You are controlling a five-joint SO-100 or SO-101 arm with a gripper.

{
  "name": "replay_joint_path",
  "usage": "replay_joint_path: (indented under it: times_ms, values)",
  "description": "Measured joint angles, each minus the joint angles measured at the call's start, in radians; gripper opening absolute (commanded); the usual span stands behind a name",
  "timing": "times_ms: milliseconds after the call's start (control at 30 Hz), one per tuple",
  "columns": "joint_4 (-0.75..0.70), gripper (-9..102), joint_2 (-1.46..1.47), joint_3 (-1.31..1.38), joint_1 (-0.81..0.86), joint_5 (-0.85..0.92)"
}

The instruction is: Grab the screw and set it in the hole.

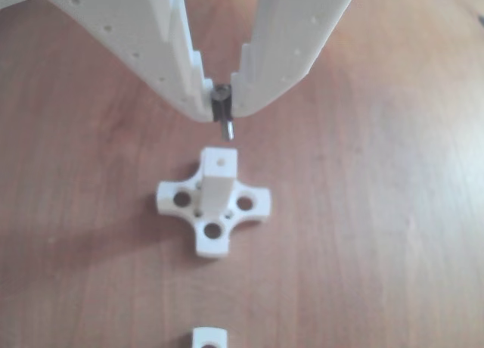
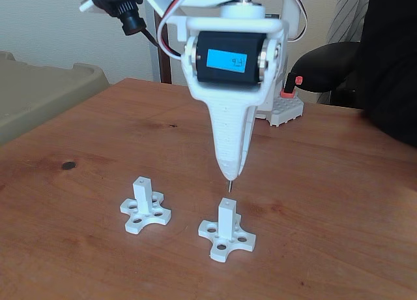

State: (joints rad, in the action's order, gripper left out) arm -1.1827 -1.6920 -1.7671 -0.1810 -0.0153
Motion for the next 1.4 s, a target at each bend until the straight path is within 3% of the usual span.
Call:
replay_joint_path:
  times_ms: [1400]
  values:
    - [0.021, -4, 0.043, -0.017, 0.0, 0.0]
